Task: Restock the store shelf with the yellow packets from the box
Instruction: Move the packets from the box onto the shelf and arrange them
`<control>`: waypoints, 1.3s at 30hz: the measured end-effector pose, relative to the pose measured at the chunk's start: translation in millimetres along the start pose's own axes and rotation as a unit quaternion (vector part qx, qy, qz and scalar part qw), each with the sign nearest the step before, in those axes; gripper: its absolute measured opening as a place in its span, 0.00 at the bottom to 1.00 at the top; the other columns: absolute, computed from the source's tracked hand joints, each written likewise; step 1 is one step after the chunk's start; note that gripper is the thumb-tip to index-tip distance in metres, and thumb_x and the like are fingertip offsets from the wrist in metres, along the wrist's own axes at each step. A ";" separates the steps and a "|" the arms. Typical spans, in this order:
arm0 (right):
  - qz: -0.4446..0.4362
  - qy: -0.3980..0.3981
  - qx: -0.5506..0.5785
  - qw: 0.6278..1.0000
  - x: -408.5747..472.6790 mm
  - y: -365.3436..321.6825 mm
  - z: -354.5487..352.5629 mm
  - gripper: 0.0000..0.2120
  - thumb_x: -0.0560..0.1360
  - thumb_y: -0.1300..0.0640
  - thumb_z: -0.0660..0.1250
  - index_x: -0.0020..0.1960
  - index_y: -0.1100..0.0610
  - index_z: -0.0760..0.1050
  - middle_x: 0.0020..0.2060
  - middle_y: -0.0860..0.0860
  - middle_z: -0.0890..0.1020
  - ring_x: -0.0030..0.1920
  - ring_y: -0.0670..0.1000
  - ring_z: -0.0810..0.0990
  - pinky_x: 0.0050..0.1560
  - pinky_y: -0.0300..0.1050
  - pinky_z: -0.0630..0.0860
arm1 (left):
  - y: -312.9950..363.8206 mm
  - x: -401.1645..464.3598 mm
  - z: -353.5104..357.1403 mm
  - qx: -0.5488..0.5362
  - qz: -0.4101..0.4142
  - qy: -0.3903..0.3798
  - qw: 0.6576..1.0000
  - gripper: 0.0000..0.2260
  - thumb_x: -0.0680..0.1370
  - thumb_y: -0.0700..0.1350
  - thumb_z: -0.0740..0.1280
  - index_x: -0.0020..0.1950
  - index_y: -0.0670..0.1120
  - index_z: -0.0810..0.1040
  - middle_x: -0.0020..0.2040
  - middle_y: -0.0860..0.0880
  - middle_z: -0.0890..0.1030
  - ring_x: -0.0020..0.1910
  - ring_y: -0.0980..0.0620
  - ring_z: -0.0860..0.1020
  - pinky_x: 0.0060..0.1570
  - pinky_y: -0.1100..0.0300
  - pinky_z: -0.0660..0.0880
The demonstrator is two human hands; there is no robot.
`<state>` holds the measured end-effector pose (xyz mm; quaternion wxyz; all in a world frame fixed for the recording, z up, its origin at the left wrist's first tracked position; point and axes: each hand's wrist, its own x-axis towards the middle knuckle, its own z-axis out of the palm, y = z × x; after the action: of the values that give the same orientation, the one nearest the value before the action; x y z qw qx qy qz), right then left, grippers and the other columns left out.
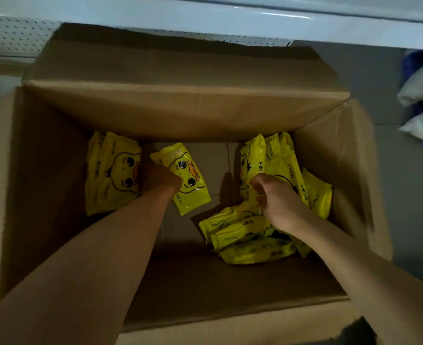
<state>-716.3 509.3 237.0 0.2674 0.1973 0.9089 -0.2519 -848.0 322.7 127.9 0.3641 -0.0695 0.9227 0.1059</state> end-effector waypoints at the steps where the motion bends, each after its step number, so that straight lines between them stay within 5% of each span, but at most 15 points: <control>1: -0.007 -0.004 -0.006 1.000 0.0 1.7 1.2 0.22 0.75 0.71 0.62 0.67 0.58 0.68 0.61 0.55 0.75 0.59 0.54 0.76 0.56 0.43 0.75 | 0.7 2.1 -0.1 -0.012 0.000 -0.010 1.000 0.34 0.74 0.51 0.69 0.73 0.38 0.59 0.73 0.39 0.62 0.73 0.43 0.61 0.68 0.54 0.62; 4: -0.028 -0.010 -0.015 0.999 -0.9 4.0 8.6 0.21 0.74 0.71 0.62 0.65 0.58 0.71 0.61 0.55 0.76 0.60 0.54 0.76 0.58 0.44 0.74 | 4.0 0.4 -5.9 -0.066 0.015 -0.020 0.997 0.22 0.75 0.49 0.68 0.65 0.39 0.73 0.65 0.40 0.74 0.65 0.41 0.72 0.59 0.54 0.70; 8: -0.100 0.018 -0.189 0.977 -0.6 2.6 18.6 0.24 0.73 0.68 0.65 0.66 0.51 0.71 0.62 0.50 0.76 0.66 0.52 0.68 0.65 0.47 0.66 | 3.2 -11.7 -22.5 -0.138 0.056 0.047 0.988 0.19 0.76 0.46 0.66 0.64 0.39 0.71 0.64 0.38 0.74 0.64 0.39 0.71 0.60 0.52 0.68; 13: -0.214 -0.012 -0.370 0.904 15.5 -8.1 23.4 0.18 0.75 0.61 0.62 0.64 0.51 0.73 0.60 0.49 0.77 0.66 0.54 0.64 0.63 0.49 0.61 | -17.5 -31.8 -41.7 -0.191 0.101 0.067 0.974 0.07 0.78 0.44 0.64 0.52 0.40 0.73 0.50 0.40 0.77 0.52 0.43 0.76 0.47 0.55 0.68; 18: -0.202 -0.083 -0.447 0.867 34.1 -4.1 32.8 0.10 0.77 0.53 0.59 0.55 0.51 0.76 0.52 0.49 0.81 0.64 0.52 0.68 0.65 0.52 0.58 | -37.7 -43.3 -42.9 -0.190 0.126 0.065 0.972 0.04 0.78 0.42 0.64 0.45 0.44 0.71 0.42 0.44 0.74 0.42 0.48 0.73 0.41 0.57 0.64; 22: -0.191 -0.077 -0.351 0.913 37.1 0.6 34.0 0.11 0.78 0.54 0.59 0.57 0.48 0.77 0.52 0.49 0.81 0.60 0.51 0.72 0.66 0.51 0.56 | -46.1 -48.4 -47.5 -0.199 0.117 0.053 0.972 0.04 0.79 0.42 0.61 0.49 0.42 0.72 0.46 0.42 0.76 0.45 0.46 0.75 0.42 0.55 0.67; 26: -0.124 -0.027 -0.095 0.987 27.5 -9.1 15.9 0.08 0.78 0.56 0.62 0.52 0.53 0.79 0.49 0.51 0.82 0.57 0.54 0.72 0.65 0.47 0.59 | -44.6 -62.0 -64.0 -0.193 0.111 0.054 0.973 0.05 0.81 0.42 0.58 0.53 0.42 0.72 0.46 0.44 0.74 0.39 0.50 0.72 0.34 0.59 0.65; 28: -0.124 -0.016 -0.026 0.992 19.3 -18.4 3.5 0.08 0.78 0.58 0.62 0.54 0.57 0.78 0.44 0.51 0.78 0.49 0.52 0.73 0.59 0.43 0.66 | -43.0 -71.3 -77.1 -0.171 0.100 0.062 0.978 0.08 0.81 0.42 0.57 0.57 0.41 0.72 0.47 0.42 0.75 0.38 0.49 0.73 0.33 0.59 0.66; 30: -0.112 -0.038 0.047 0.992 11.0 -27.4 -11.5 0.09 0.79 0.57 0.61 0.56 0.57 0.77 0.45 0.47 0.74 0.47 0.46 0.72 0.51 0.37 0.64 | -41.2 -82.9 -93.5 -0.147 0.094 0.077 0.982 0.10 0.81 0.44 0.57 0.60 0.42 0.72 0.54 0.38 0.77 0.47 0.41 0.76 0.42 0.55 0.71; 33: -0.123 -0.016 0.094 0.988 -5.4 -41.8 -45.9 0.06 0.80 0.56 0.60 0.48 0.48 0.74 0.42 0.38 0.69 0.44 0.39 0.69 0.50 0.36 0.60 | -37.4 -105.0 -123.4 -0.138 0.091 0.105 0.981 0.12 0.80 0.44 0.59 0.62 0.43 0.73 0.61 0.37 0.75 0.57 0.36 0.74 0.52 0.50 0.71; 37: -0.134 0.027 0.109 0.985 -38.4 -61.7 -102.1 0.12 0.81 0.56 0.56 0.60 0.59 0.74 0.55 0.49 0.78 0.59 0.51 0.74 0.56 0.41 0.64 | -34.5 -141.0 -166.5 -0.168 0.101 0.138 0.971 0.11 0.79 0.45 0.62 0.60 0.44 0.75 0.56 0.39 0.78 0.55 0.39 0.75 0.49 0.54 0.69; 39: -0.173 0.058 0.100 0.978 -55.5 -70.6 -130.1 0.09 0.81 0.56 0.56 0.46 0.51 0.74 0.43 0.48 0.78 0.45 0.45 0.75 0.48 0.43 0.66 | -30.9 -161.4 -188.0 -0.187 0.123 0.162 0.961 0.09 0.78 0.44 0.64 0.55 0.43 0.78 0.52 0.39 0.80 0.50 0.41 0.77 0.44 0.57 0.68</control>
<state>-758.2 514.0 389.3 0.1457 0.0771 0.9134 -0.3723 -848.1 254.8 368.2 0.1743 -0.0389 0.9345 0.3080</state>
